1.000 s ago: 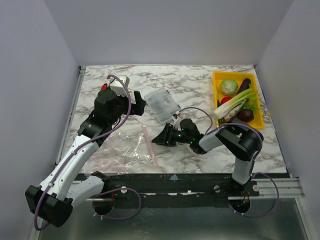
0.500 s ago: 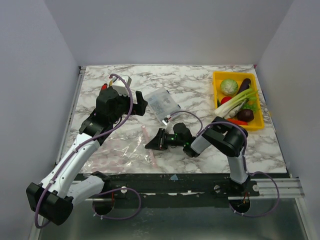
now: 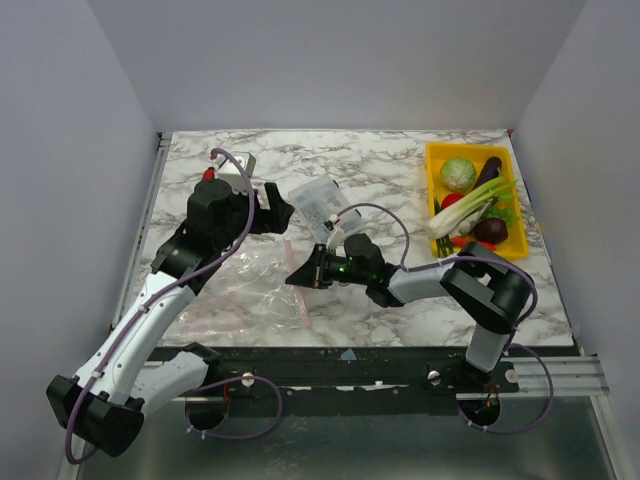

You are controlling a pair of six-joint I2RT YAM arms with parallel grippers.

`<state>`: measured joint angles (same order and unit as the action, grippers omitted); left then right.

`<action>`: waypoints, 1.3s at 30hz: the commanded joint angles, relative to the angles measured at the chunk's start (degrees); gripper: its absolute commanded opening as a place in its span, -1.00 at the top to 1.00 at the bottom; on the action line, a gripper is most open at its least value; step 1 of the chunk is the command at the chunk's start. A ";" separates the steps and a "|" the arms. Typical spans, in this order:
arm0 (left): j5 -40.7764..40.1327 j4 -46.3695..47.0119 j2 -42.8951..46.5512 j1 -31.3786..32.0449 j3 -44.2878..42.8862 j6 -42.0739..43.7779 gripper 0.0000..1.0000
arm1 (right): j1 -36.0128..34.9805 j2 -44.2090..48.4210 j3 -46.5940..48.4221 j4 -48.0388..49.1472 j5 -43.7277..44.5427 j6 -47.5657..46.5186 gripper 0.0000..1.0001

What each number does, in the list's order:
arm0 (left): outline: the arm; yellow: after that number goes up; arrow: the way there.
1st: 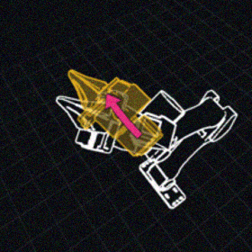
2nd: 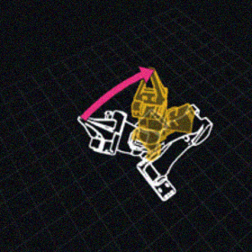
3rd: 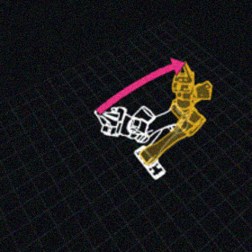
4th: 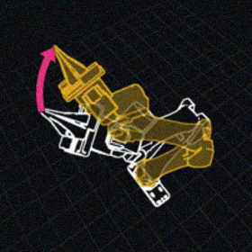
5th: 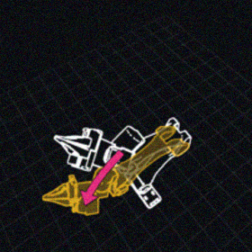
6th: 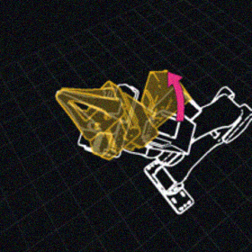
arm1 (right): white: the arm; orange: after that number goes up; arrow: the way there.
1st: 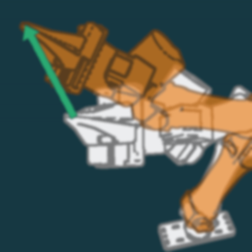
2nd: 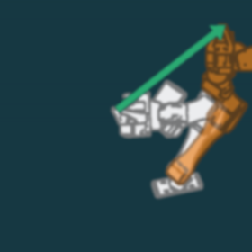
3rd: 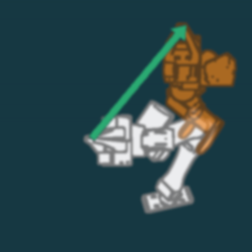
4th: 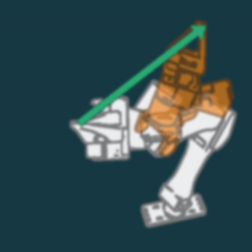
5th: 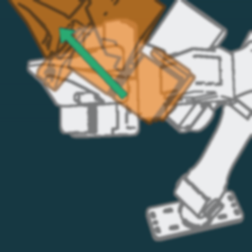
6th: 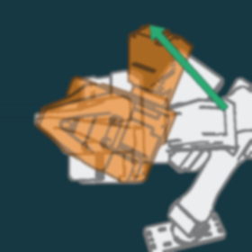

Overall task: Place the food in the zip-top bag and seal the zipper
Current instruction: Pick up the zipper food storage bag at the center of the board, then open the zipper of the food storage bag at the center of the board.

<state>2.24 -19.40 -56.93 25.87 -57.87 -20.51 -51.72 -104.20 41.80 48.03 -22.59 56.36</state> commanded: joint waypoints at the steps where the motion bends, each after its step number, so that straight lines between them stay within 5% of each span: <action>1: 4.34 -7.62 5.32 0.30 0.31 -7.98 -0.69 | -3.91 5.04 3.32 -9.45 8.49 -9.33 0.99; 7: 2.81 -20.64 8.67 0.32 -0.04 -9.68 -0.57 | -9.46 8.71 5.95 -15.35 17.64 -17.51 0.99; 15: 1.78 -29.95 8.88 0.41 -0.90 -9.02 -0.14 | -12.77 10.07 7.82 -17.32 22.39 -21.73 0.99; 39: -7.96 -26.95 -3.08 7.09 0.64 -11.46 0.03 | -16.56 12.34 8.84 -20.08 31.78 -25.12 0.99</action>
<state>-2.11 -47.29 -59.40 32.05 -57.74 -31.24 -67.44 -93.97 48.73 29.21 5.52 32.25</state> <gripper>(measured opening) 0.492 0.008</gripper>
